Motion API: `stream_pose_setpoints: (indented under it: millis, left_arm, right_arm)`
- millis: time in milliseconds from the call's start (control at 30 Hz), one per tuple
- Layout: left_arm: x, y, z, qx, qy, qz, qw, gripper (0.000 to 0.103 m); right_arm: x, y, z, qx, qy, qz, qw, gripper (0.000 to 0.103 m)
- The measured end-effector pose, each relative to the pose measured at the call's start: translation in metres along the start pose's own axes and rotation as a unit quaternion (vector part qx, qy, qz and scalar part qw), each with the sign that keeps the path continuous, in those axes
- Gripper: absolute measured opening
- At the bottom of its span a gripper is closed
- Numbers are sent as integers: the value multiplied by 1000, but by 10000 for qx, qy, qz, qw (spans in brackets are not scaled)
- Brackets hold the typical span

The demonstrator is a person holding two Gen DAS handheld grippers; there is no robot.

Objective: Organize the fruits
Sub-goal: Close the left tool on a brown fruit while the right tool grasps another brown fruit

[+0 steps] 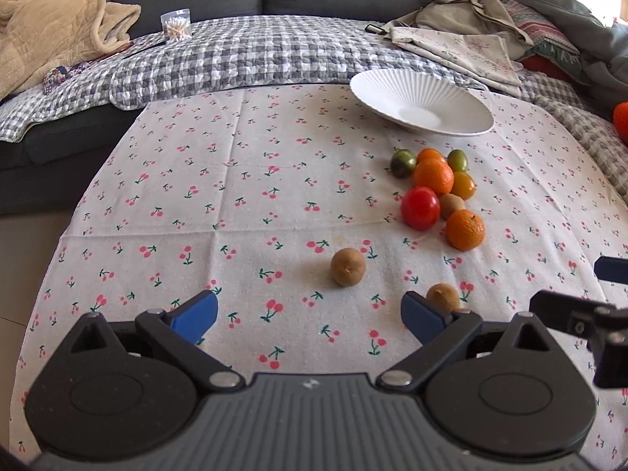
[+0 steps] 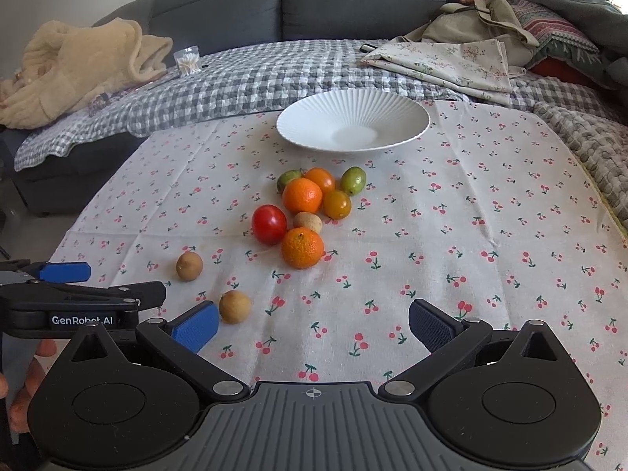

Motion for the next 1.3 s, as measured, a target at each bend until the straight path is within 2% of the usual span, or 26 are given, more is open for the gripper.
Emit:
stream_pose_setpoints:
  millis: [167,300,400,667,900,1300]
  left_arm:
    - [-3,-9,-1,55,-35,-58,10000,98]
    - [-7,-18,1,4,-13,-80,10000,95]
    - [-8,-22,0,47,-36,-98,9999,93]
    - [2,-32,-3,206,-294,122,9993,86]
    - [8,-44,-2,285,-430,283,9983,79]
    - [20,-57,-5,493,-664,474,9954,43]
  right_arm:
    - [-13,-10,6,239,237,-120,9994,103]
    - [-21,-24,15,238,424,-100,9988,102]
    - [-29,-34,23,199,625,-115,9978,97]
    - [-40,-46,30,292,808,-165,9962,91]
    - [-42,-53,31,384,899,-113,9951,81]
    - [-54,-63,22,536,1071,-231,9925,53]
Point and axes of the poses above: each gripper's, at about its wrist camera, not at the fingertips, and y roughly against the way its jaws point, x to its right, z to its underside, the point moved 8 cm from there along -y, roughly the way its jaws point, and after that the axes turned 1 degree about z, right-handed, at the moved point
